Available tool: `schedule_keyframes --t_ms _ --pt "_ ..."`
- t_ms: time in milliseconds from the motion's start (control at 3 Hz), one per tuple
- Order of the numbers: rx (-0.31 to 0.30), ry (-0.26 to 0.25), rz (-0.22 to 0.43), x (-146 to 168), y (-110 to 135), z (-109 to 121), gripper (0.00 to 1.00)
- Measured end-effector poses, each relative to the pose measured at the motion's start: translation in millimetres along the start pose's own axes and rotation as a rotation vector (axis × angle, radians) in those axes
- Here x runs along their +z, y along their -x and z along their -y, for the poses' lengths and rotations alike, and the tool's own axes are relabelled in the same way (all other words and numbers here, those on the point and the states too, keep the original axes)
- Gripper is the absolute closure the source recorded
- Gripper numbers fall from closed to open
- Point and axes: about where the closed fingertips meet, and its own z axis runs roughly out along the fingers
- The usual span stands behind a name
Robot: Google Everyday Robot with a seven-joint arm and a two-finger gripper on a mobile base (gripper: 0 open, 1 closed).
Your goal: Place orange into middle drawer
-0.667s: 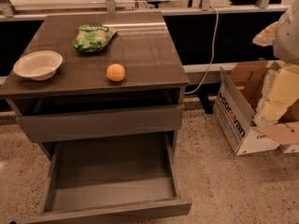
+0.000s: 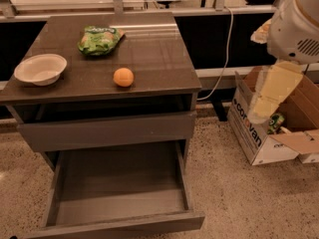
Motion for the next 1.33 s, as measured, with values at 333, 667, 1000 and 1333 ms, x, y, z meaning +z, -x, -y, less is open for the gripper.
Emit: schedule_keyframes --t_ms 333,667,1000,1333 --pt "-0.024 -0.013 0.061 28.0 59.9 35.9 0.00" --pt "-0.059 -0.007 0.141 57.4 139.1 62.3 0.00" --pt "-0.036 0.046 0.284 98.7 216.1 70.3 0.00" --pt "-0.036 0.046 0.284 98.8 216.2 70.3 0.00"
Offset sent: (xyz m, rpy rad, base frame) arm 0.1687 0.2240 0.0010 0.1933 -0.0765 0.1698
